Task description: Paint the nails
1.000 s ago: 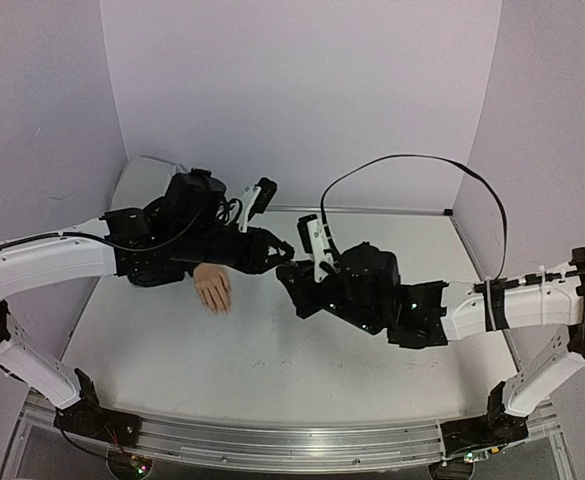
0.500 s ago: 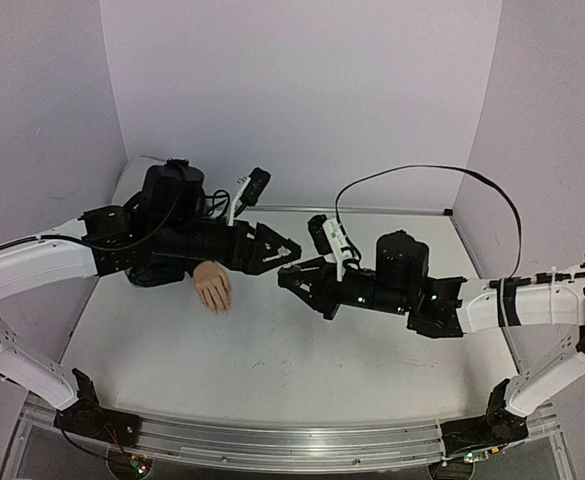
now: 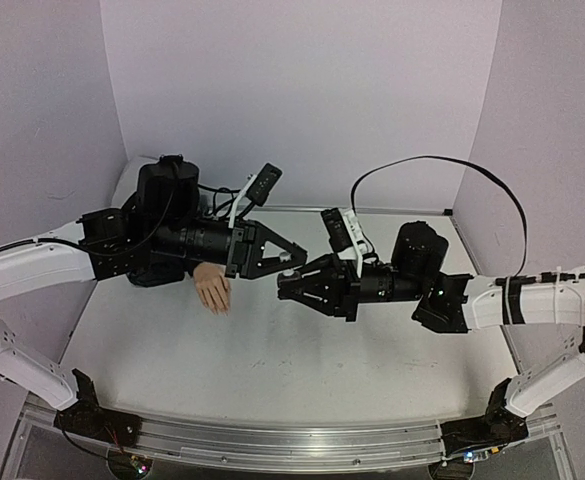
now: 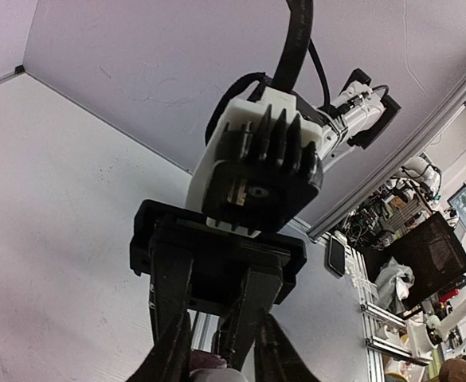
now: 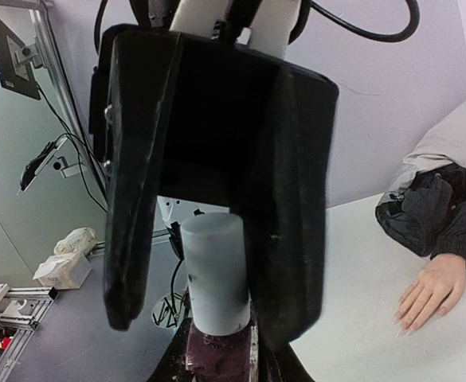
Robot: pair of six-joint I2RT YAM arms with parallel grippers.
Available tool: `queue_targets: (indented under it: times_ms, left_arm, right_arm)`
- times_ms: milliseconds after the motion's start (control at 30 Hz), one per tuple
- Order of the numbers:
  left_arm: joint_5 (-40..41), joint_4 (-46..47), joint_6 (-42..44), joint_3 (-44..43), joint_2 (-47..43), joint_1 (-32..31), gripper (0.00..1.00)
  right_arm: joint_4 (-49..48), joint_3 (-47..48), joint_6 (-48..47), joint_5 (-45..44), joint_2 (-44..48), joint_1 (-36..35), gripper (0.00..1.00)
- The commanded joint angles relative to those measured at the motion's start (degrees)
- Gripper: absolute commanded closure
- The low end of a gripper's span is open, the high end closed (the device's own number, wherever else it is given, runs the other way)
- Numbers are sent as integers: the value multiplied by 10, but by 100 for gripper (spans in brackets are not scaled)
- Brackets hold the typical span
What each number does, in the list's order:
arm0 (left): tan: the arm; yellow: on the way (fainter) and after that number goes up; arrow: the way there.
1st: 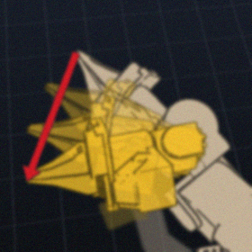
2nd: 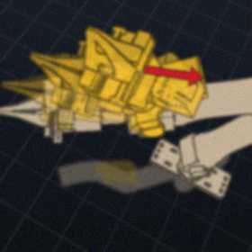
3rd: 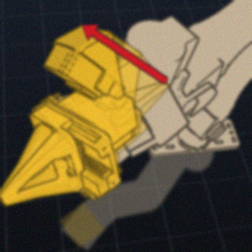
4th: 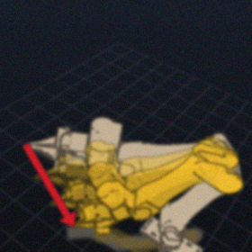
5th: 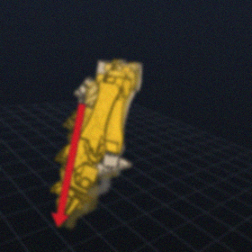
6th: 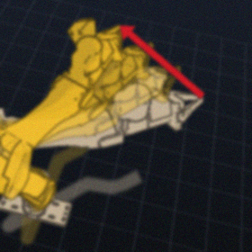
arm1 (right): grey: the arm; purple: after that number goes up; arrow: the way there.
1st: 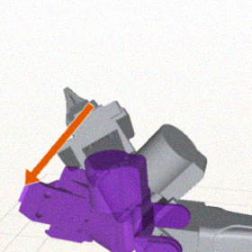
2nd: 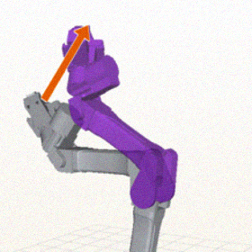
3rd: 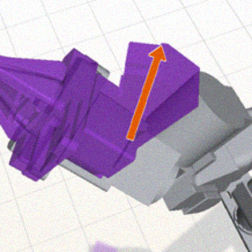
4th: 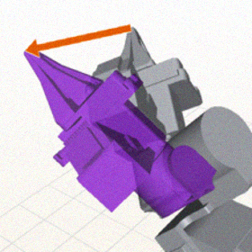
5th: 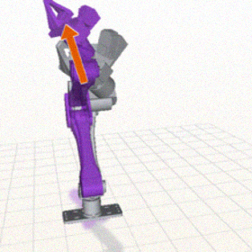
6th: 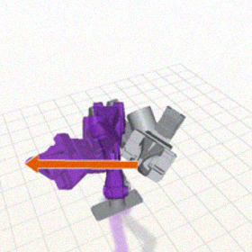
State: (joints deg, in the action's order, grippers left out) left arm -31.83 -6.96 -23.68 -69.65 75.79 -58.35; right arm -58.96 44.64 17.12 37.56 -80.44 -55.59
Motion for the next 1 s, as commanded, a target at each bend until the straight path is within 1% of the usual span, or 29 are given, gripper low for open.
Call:
queue_targets:
  times_ms: [0,100,133,167,200,267,300,333,367,400,433,500,600,633,667,733,800,867,900,967]
  left_arm:
    - [-4,36,16,-3,2,-6,80]
    - [38,34,13,5,2,-6,92]
    - [58,31,8,7,1,-6,96]
    - [83,26,2,8,2,-6,99]
    - [106,16,-8,6,3,-5,100]
    - [159,-17,-24,-9,12,-5,100]
    - [179,-38,-30,-21,19,-5,100]
    - [195,-61,-32,-35,29,-5,100]
    - [199,-76,-34,-45,38,-5,100]
    - [200,-83,-35,-50,44,-5,100]
    - [199,-86,-37,-53,48,-5,100]
    - [196,-87,-39,-54,48,-5,100]
    - [188,-86,-35,-52,45,-5,100]
    - [184,-86,-32,-52,43,-5,93]
    - [177,-83,-30,-51,42,-4,84]
    - [155,-69,-27,-45,34,-2,52]
    - [135,-43,-23,-29,16,1,30]
    - [122,-13,-20,-4,-5,3,22]
    - [118,-2,-17,3,-13,4,20]
    - [104,17,-9,12,-25,4,18]
  right_arm:
    - [-64,-3,18,-25,41,7,100]
    - [-47,-7,10,-89,55,7,100]
    - [-19,6,3,-123,56,7,100]
    - [35,19,-8,-187,55,4,100]
    - [87,34,-21,-273,53,-7,100]
    - [177,65,-45,-571,45,-66,100]
    - [208,78,-48,-709,35,-90,100]
    - [229,89,-49,-793,26,-105,100]
    - [243,98,-51,-844,18,-115,100]
    - [246,103,-57,-870,14,-123,100]
    - [245,107,-63,-874,14,-129,100]
    - [230,106,-79,-827,13,-130,100]
    - [155,67,-126,-686,27,-129,100]
    - [135,53,-137,-624,35,-126,100]
    - [120,44,-141,-569,40,-121,100]
    - [102,28,-140,-459,49,-109,100]
    - [89,10,-125,-367,60,-84,100]
    - [70,-5,-100,-258,71,-46,100]
    - [58,-14,-81,-210,78,-29,100]
    - [33,-26,-61,-139,89,-4,100]
